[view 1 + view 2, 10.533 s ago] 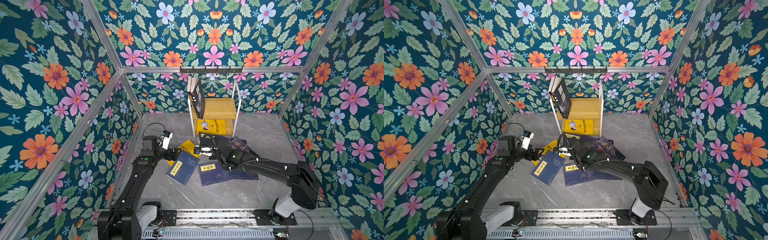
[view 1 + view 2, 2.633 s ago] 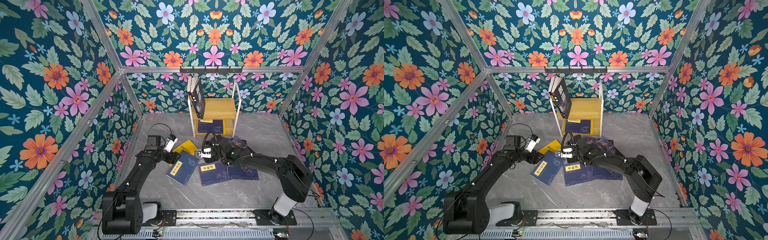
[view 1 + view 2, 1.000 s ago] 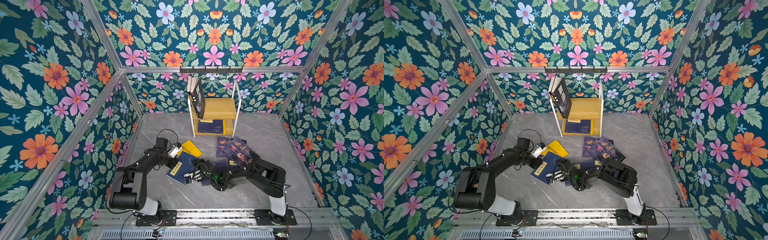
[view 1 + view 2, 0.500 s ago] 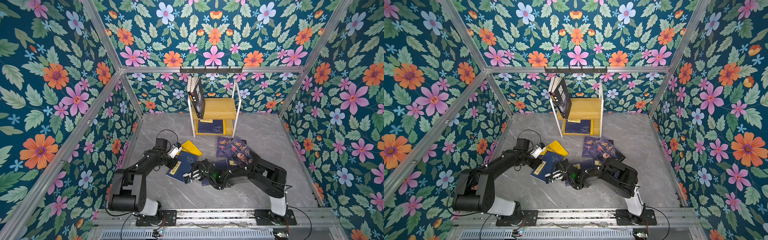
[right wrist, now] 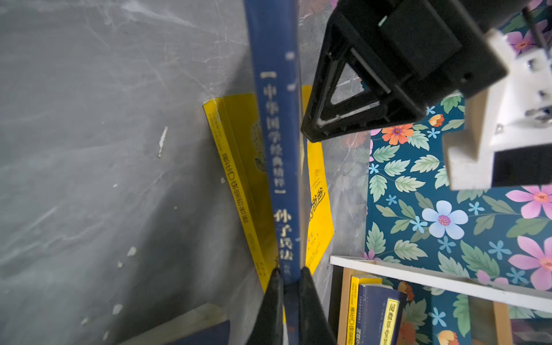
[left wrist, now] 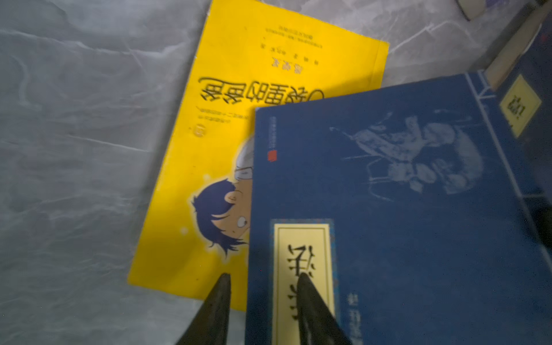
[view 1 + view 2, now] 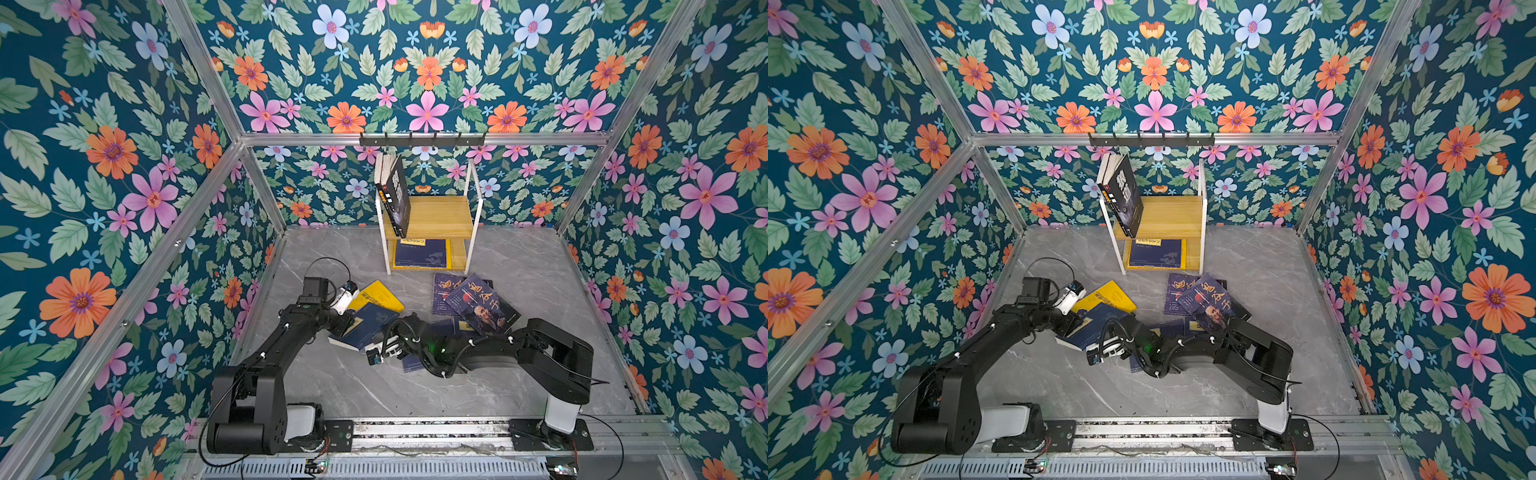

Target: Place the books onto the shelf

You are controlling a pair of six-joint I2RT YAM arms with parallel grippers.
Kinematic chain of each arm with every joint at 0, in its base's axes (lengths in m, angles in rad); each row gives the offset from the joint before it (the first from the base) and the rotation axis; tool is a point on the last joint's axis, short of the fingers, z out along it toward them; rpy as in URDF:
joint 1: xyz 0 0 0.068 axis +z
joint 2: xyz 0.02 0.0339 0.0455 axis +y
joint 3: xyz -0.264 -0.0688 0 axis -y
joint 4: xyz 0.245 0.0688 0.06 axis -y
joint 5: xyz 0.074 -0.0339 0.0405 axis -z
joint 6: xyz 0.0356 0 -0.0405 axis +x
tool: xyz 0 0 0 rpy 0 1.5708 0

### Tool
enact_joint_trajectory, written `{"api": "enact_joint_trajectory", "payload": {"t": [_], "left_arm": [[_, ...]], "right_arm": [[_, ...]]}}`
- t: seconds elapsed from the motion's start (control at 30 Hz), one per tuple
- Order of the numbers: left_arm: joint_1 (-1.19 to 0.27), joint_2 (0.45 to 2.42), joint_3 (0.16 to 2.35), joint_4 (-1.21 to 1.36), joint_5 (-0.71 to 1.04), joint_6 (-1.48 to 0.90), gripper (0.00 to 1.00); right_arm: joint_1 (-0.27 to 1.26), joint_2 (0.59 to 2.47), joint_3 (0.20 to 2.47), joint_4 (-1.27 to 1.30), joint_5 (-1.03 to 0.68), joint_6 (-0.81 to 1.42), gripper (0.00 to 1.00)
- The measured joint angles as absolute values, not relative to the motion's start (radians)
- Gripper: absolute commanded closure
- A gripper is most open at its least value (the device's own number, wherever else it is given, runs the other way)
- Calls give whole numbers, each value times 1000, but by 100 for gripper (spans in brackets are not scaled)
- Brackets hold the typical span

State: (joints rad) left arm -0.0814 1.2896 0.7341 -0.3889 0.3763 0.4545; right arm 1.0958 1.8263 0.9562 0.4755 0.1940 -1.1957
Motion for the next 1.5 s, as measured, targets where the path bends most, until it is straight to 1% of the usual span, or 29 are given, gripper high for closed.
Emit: {"api": "enact_joint_trajectory", "payload": {"t": [0.1, 0.23, 0.43, 0.7, 0.83, 0.97, 1.17, 1.37, 1.5], "left_arm": [[-44, 1240, 726, -349, 377, 425, 54], [5, 1162, 684, -282, 394, 364, 49], [58, 1084, 640, -218, 424, 280, 36], [61, 1073, 660, -181, 425, 209, 18], [61, 1073, 661, -176, 427, 185, 12], [57, 1076, 664, -170, 433, 165, 9], [39, 1079, 670, -161, 439, 160, 3], [17, 1081, 673, -157, 444, 160, 0], [10, 1081, 675, -157, 442, 160, 0]], "right_arm": [[1096, 1786, 953, 443, 212, -1205, 98], [1096, 1729, 943, 395, 240, -1208, 98], [1092, 1635, 939, 298, 289, -1225, 97], [1037, 1513, 931, 220, 355, -1237, 97], [998, 1480, 937, 182, 384, -1237, 97], [958, 1485, 965, 155, 427, -1237, 97], [904, 1545, 1012, 160, 488, -1242, 97], [859, 1623, 1070, 176, 537, -1266, 98], [825, 1666, 1113, 207, 564, -1278, 99]]}}
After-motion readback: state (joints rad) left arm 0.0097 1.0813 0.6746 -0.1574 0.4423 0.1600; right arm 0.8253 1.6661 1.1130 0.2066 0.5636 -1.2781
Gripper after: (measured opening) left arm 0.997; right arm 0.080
